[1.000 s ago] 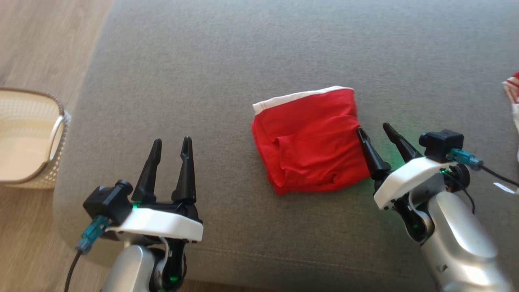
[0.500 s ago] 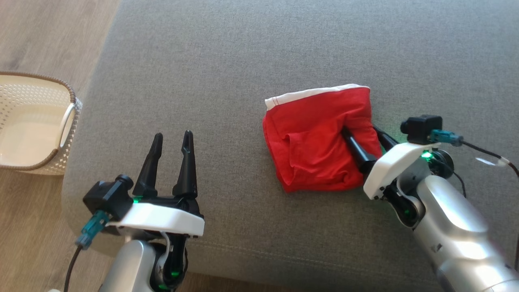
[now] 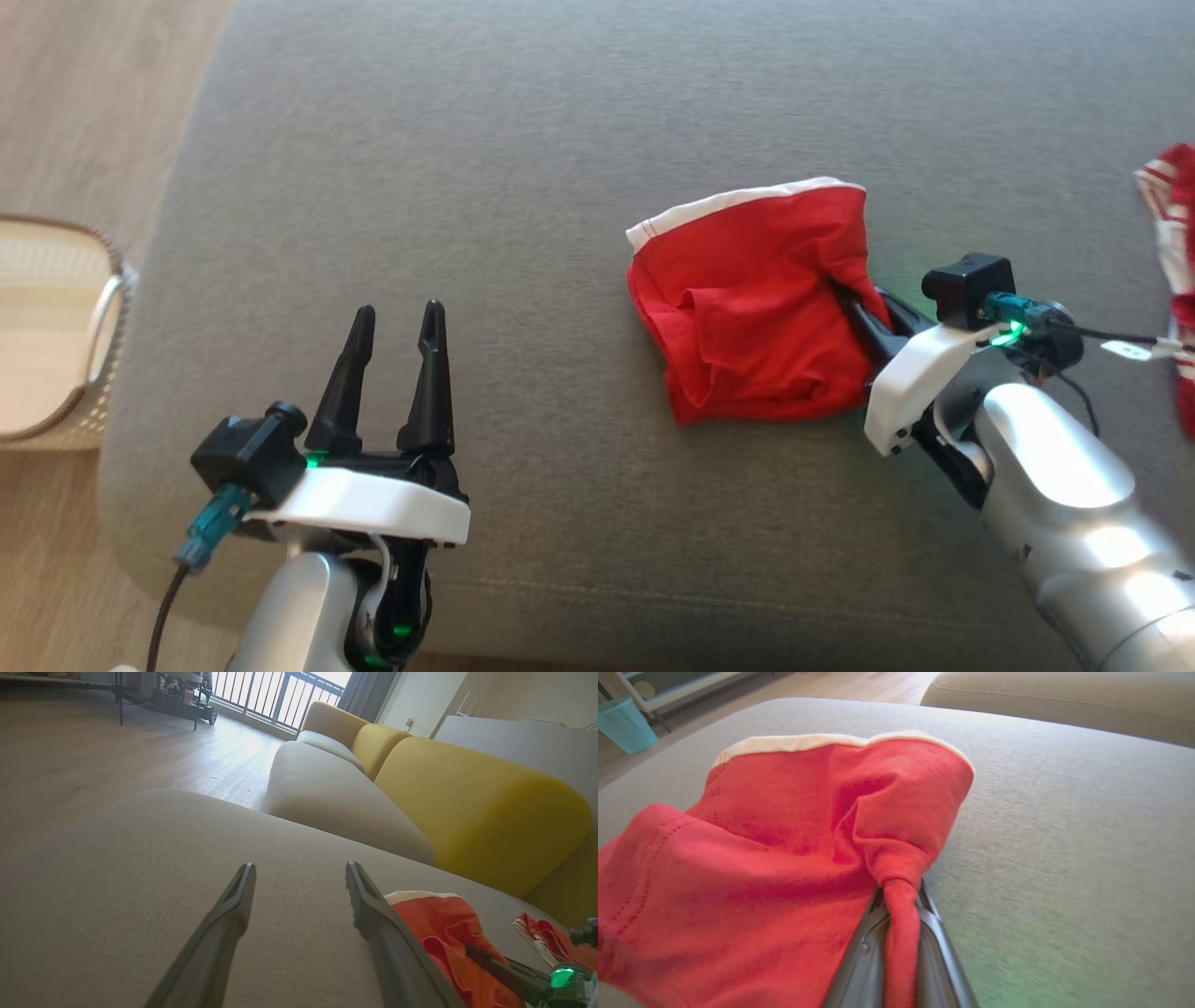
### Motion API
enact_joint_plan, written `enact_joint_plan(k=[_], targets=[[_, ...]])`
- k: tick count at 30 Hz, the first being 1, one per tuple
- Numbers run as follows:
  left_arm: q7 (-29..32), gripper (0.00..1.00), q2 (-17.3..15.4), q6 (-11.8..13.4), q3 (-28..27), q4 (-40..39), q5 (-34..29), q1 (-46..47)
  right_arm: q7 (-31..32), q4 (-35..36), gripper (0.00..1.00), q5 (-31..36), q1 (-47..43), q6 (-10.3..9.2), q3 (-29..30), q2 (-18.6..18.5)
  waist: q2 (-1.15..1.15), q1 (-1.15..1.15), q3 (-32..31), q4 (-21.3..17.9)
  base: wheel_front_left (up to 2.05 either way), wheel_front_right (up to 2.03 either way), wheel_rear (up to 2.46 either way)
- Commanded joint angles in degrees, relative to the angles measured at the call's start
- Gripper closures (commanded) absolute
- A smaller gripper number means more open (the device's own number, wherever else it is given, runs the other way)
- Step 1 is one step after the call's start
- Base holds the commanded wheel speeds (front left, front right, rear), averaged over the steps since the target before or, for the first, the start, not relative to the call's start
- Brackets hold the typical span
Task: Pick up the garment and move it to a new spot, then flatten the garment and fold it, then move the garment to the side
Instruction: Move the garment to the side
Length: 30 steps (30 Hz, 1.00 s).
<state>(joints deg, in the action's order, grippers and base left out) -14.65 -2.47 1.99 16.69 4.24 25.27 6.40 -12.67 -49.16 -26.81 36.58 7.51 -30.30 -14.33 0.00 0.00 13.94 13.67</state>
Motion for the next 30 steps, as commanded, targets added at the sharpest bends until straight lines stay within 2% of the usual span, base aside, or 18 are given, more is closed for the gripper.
enact_joint_plan(k=[1, 9, 14, 20, 25, 30], targets=[[-0.3, 0.00, -0.4, 0.0, -1.8, -1.9, -0.7, 1.4, -1.0, 1.0, 1.00, 1.8, 1.4, -0.02, -0.9, -0.8, 0.00, 0.00, -0.4, -1.8, 0.00, 0.00, 0.00], [-0.3, 0.00, -0.4, -1.0, -0.9, -2.9, -2.4, 2.3, -1.8, 3.2, 1.00, 9.2, 3.3, -0.02, -1.6, -4.5, 0.00, 0.00, -0.2, -9.6, 0.00, 0.00, 0.00], [-0.3, 0.00, -0.4, -2.5, 0.4, -3.4, -5.3, 4.4, -0.6, 6.3, 1.00, 11.1, 5.8, -0.02, -1.4, -8.5, 0.00, 0.00, 2.1, -15.5, 0.00, 0.00, 0.00], [-0.3, 0.00, -0.4, -5.0, 1.7, -3.2, -9.3, 9.7, 1.5, 10.9, 1.00, 11.8, 10.2, -0.02, -0.9, -14.0, 0.00, 0.00, 7.6, -22.4, 0.00, 0.00, 0.00], [-0.3, 0.00, -0.4, -6.8, 2.1, -3.1, -12.4, 15.2, 2.0, 13.1, 1.00, 11.8, 14.9, -0.02, -0.5, -19.1, 0.00, 0.00, 13.8, -26.4, 0.00, 0.00, 0.00], [-0.3, 0.00, -0.4, -7.6, 1.3, -2.5, -14.4, 17.6, 1.1, 11.9, 1.00, 11.2, 19.5, -0.02, 2.5, -20.5, 0.00, 0.00, 18.9, -30.3, 0.00, 0.00, 0.00]])
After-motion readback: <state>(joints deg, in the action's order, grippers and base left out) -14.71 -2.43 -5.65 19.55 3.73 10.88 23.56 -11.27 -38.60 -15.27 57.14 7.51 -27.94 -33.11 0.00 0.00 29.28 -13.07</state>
